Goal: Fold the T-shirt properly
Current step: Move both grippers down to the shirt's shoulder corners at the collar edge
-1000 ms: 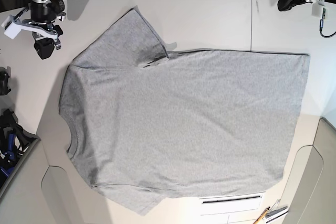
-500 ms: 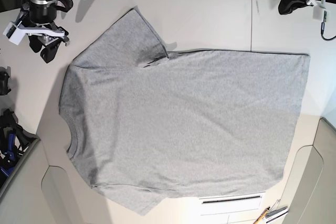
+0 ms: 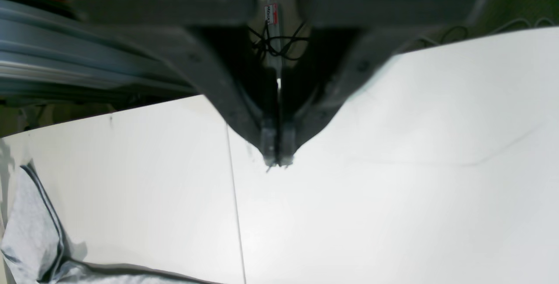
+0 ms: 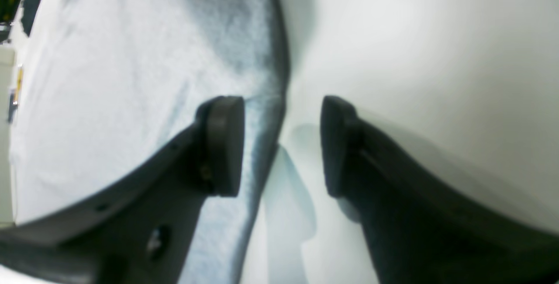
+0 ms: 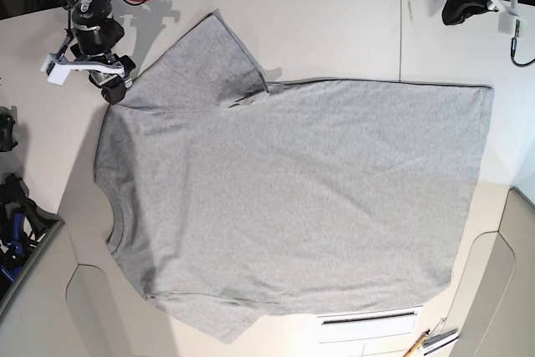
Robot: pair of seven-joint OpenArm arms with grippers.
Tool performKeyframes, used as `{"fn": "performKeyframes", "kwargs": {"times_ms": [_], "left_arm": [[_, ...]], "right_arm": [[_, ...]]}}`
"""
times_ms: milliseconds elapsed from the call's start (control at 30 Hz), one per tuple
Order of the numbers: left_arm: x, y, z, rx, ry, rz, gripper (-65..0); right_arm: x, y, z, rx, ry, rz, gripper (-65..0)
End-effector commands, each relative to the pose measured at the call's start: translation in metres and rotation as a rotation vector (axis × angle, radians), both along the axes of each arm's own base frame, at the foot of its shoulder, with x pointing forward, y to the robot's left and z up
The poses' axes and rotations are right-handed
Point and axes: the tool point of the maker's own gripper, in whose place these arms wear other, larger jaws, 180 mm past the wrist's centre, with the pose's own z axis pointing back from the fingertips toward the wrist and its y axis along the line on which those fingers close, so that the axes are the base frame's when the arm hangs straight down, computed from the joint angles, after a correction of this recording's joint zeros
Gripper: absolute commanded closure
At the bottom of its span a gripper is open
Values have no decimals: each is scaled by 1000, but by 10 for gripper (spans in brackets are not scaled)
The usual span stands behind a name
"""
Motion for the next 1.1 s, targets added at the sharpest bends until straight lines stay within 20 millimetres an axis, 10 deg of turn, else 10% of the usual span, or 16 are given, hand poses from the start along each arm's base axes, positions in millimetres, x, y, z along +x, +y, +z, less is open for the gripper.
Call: {"fn": "performKeyframes", "kwargs": {"times_ms": [0, 833, 1000, 1067], "left_arm": [[2, 0, 7, -4, -21, -10, 0], [4, 0, 8, -8, -26, -8, 0], [9, -3, 14, -56, -54, 17, -20], [11, -3, 16, -70, -63, 24, -81]], "right_arm": [[6, -3, 8, -10, -33, -1, -282], [33, 12, -13, 101, -23, 1, -276], [31, 12, -15, 90, -8, 12, -10], [30, 14, -17, 92, 3, 21, 0]]}}
